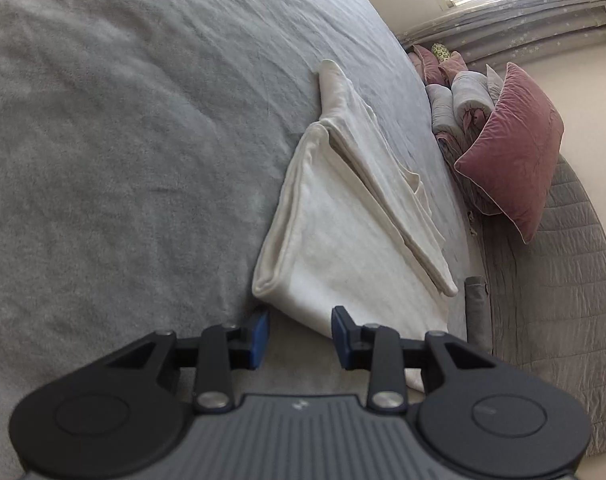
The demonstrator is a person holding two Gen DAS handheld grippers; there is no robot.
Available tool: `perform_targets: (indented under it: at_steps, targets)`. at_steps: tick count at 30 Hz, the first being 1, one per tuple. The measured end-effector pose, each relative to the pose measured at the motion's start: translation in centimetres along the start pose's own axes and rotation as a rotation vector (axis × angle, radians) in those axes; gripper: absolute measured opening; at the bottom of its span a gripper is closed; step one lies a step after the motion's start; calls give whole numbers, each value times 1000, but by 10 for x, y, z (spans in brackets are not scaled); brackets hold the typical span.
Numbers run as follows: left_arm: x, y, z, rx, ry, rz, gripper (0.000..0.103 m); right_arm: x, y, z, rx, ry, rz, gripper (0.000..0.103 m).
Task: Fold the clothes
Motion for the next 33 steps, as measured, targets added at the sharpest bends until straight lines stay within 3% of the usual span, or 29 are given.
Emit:
perform_targets:
  at_steps: [4,8,9,12,13,21,26,33]
  targets:
    - [1,-14,5,-21,72,24,32,-6,-9,0,19,-2,-19,48]
    - [-2,-20,3,38,146,17,19,-9,-13,0,38,-27,-45,47]
    - [-5,-21,1,58,177,33,18,-9,-12,0,43,-45,-56,42]
    - [-10,-25,1,118,264,70,11,-7,-9,-2,59,-99,-87,12]
    - [-10,-26,1,133,285,74,8,-7,-8,-2,64,-117,-98,9]
    - [-8,-23,7,195,459,71,4,-1,2,-6,106,-261,-181,9]
    - [1,-5,18,223,439,43,4,-1,17,8,133,-267,-193,9]
    - [1,32,49,179,402,38,4,11,39,32,119,-296,-197,9]
Point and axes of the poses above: each gripper's, at about its wrist camera, not at the fingertips, and y roughly against the way its jaws point, x to its right, z to its underside, the point moved 10 cm from there along -y, roughly the way its jaws point, and after that the axes turned 6 degrees about -x, right-handed, at the moved point
